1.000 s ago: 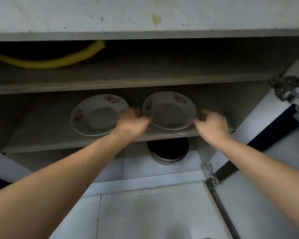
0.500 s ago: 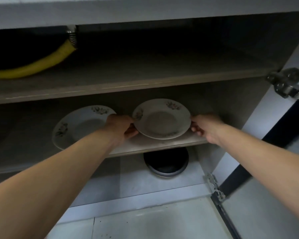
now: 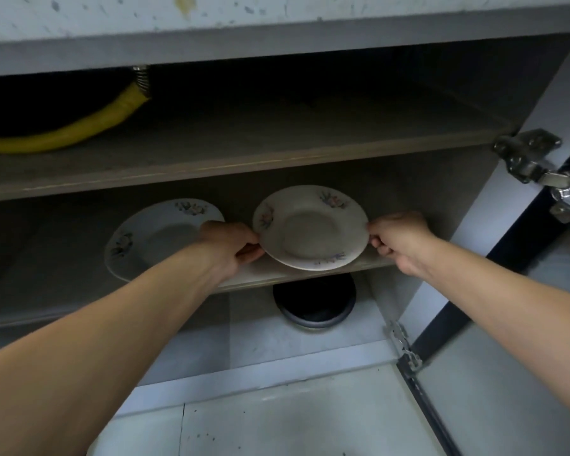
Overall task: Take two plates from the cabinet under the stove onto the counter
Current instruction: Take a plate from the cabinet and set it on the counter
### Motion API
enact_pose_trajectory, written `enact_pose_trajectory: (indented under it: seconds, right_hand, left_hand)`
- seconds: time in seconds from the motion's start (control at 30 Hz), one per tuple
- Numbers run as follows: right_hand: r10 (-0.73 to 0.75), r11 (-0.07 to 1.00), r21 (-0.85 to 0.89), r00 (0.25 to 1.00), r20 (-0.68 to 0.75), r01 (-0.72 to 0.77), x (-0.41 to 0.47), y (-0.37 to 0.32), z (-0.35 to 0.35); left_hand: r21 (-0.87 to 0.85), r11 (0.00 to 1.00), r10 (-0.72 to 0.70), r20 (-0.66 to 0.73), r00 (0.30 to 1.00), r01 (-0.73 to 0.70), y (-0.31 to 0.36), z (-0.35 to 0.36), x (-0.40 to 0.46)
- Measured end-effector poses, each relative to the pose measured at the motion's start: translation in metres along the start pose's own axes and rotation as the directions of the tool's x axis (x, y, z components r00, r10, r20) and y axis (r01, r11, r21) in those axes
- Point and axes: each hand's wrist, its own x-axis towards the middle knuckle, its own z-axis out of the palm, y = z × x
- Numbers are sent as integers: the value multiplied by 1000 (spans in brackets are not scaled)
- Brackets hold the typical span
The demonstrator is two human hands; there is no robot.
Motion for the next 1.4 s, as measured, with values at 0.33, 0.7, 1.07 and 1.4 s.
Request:
enact_pose_trajectory:
  seconds: [0.33,0.7,1.07,1.4]
  right_hand:
    - [110,992,-57,994,-1,-110,-107,-29,-30]
    - [174,976,-134,985,17,-170,-249,-84,-81]
    - [150,988,-29,988,-27,-151,-421,-193,-170]
    - [64,996,68,995,-78,-59,-493,-290,-273]
  left_hand:
    - [-60,974,-226,-158,961,219,12,-36,-111]
    - [-93,949,-317,-285,905,303,60,-83,-288]
    - [-54,970,-243,-117,963,239,162,-111,-459]
    - [-12,992,-126,47,991,127,266,-67,-547]
